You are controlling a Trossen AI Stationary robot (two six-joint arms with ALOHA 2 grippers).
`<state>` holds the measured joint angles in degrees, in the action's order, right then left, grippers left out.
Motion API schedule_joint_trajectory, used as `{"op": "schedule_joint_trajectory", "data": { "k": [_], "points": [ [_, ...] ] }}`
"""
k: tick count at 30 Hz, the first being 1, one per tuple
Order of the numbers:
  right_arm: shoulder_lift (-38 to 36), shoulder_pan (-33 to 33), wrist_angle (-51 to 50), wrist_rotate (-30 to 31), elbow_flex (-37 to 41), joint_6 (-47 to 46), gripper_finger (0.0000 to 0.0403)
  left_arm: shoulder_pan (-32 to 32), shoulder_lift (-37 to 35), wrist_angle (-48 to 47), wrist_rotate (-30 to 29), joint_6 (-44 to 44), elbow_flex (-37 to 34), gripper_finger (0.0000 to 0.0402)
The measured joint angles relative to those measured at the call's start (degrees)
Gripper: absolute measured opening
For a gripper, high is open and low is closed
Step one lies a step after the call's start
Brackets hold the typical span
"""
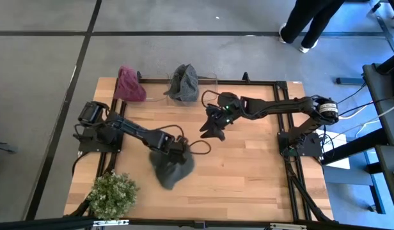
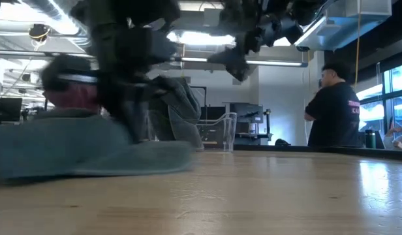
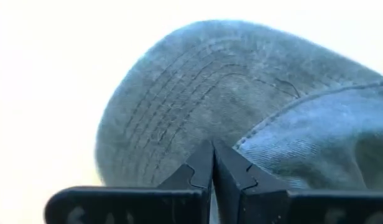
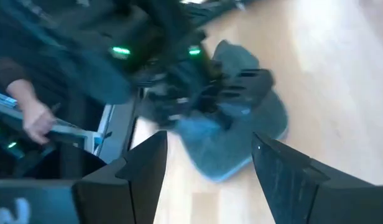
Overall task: Pick and place caps into container
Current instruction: Put the blue cap into the right transparent container
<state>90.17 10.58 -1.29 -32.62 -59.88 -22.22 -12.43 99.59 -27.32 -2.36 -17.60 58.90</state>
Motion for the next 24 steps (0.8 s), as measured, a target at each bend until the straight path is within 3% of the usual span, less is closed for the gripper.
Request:
{"op": "schedule_joint_trajectory", "data": {
  "k": [5,11,19,24],
  "points": [
    [-2.3,3.3,-7.3,2.1,0.0,0.0,0.0233,2.9,-0.7,-1.5,-2.1,-4.0,3.2,0.0003],
    [-4.7,4.5,-9.2,9.0,0.0,1.9,0.0233,6.4,-7.1,-1.2,-1.2,1.1,5.0,0.0003],
    [-4.8,2.4,-8.7,9.1,0.0,6.2,0.0233,8.8,-16.0,-4.0,0.5,22.0,5.0,0.0004],
    [-4.8,1.6,-7.4,9.1,0.0,6.4,0.0233,6.1,-16.8,-6.1,-4.5,33.8,5.0,0.0011]
  ]
}}
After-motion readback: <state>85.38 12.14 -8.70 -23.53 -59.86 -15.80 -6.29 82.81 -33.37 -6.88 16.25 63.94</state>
